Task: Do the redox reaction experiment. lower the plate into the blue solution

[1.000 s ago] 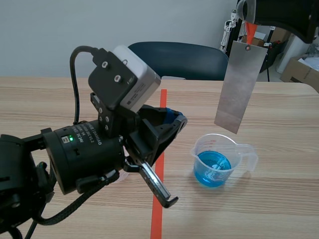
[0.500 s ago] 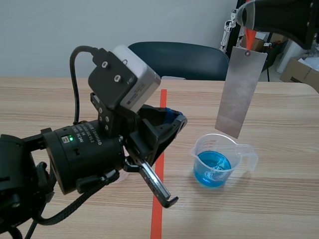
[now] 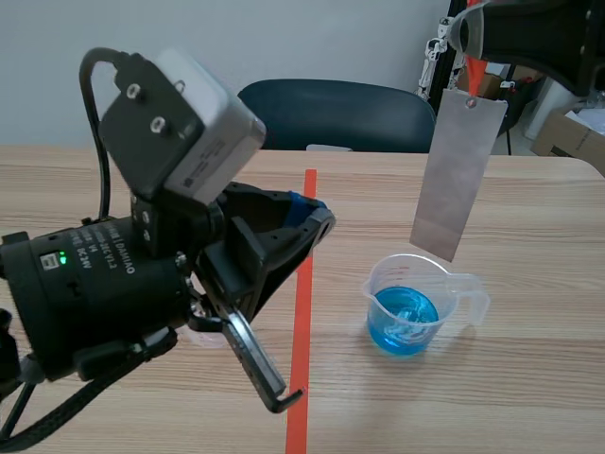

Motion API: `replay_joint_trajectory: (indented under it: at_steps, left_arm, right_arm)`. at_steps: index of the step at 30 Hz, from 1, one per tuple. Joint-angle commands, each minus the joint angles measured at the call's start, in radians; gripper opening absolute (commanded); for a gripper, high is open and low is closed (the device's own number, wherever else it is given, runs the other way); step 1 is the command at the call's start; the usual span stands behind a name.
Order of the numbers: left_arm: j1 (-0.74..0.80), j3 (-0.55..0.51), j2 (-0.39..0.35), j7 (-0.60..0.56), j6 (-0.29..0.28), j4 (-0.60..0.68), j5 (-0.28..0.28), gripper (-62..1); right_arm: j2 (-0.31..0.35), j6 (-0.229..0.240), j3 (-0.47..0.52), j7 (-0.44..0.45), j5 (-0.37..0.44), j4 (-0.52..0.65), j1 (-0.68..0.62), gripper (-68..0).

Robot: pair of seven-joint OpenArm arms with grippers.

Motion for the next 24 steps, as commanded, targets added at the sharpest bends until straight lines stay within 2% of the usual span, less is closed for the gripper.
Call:
replay_joint_trajectory:
  at_steps: [1,7,11,16,19,24]
  left_arm:
    - [0.039,-0.010,-0.019,-0.005,0.001,0.039,-0.006,-57.7]
    - [0.160,-0.060,-0.101,0.005,0.002,0.103,-0.006,-56.8]
    - [0.252,-0.105,-0.167,0.005,0.024,0.142,-0.007,-47.5]
    - [0.360,-0.168,-0.245,-0.008,0.106,0.186,-0.041,-41.0]
    - [0.418,-0.214,-0.287,-0.045,0.109,0.213,-0.064,-36.6]
    - [0.517,-0.301,-0.328,-0.093,0.151,0.259,-0.089,-29.2]
  right_arm:
    - [-0.016,-0.019,0.013,0.021,-0.008,0.005,0.011,-67.6]
    - [-0.050,-0.039,0.013,0.018,-0.027,0.005,0.011,-67.6]
    - [-0.069,-0.039,0.013,0.014,-0.040,0.005,0.011,-67.6]
    - [-0.092,-0.039,0.014,0.010,-0.051,0.004,-0.002,-67.6]
    - [-0.115,-0.040,0.014,0.010,-0.077,0.000,-0.017,-67.6]
    - [-0.145,-0.039,0.014,0.002,-0.098,-0.016,-0.022,-67.6]
